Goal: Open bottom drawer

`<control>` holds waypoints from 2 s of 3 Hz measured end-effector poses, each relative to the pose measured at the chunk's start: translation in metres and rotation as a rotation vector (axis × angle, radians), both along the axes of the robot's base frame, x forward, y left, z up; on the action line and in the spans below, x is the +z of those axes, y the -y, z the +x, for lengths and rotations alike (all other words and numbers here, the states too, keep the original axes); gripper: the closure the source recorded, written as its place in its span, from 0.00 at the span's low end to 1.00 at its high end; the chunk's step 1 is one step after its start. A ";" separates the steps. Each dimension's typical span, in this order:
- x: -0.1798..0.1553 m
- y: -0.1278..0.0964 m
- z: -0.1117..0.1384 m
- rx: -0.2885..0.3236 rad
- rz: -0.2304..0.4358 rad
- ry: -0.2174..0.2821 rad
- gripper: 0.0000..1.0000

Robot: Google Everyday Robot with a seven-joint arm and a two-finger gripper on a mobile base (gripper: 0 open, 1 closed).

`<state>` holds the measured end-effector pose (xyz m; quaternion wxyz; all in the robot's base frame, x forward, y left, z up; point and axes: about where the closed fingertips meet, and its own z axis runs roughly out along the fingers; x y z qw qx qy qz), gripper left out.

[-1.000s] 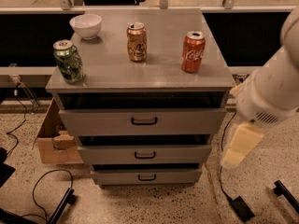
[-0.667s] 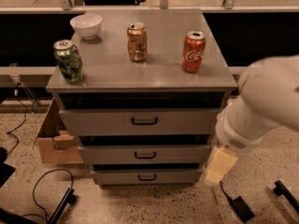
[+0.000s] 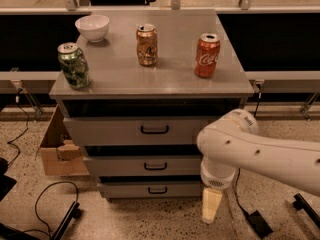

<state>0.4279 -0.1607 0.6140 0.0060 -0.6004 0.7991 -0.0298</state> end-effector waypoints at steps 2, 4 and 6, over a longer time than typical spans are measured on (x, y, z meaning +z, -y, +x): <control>-0.023 -0.007 -0.001 0.018 -0.038 -0.016 0.00; -0.144 -0.033 0.005 0.083 -0.061 -0.018 0.00; -0.254 -0.069 0.049 0.148 -0.012 -0.006 0.00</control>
Offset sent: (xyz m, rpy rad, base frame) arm -0.0029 0.0186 -0.0474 -0.0936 0.0193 0.0130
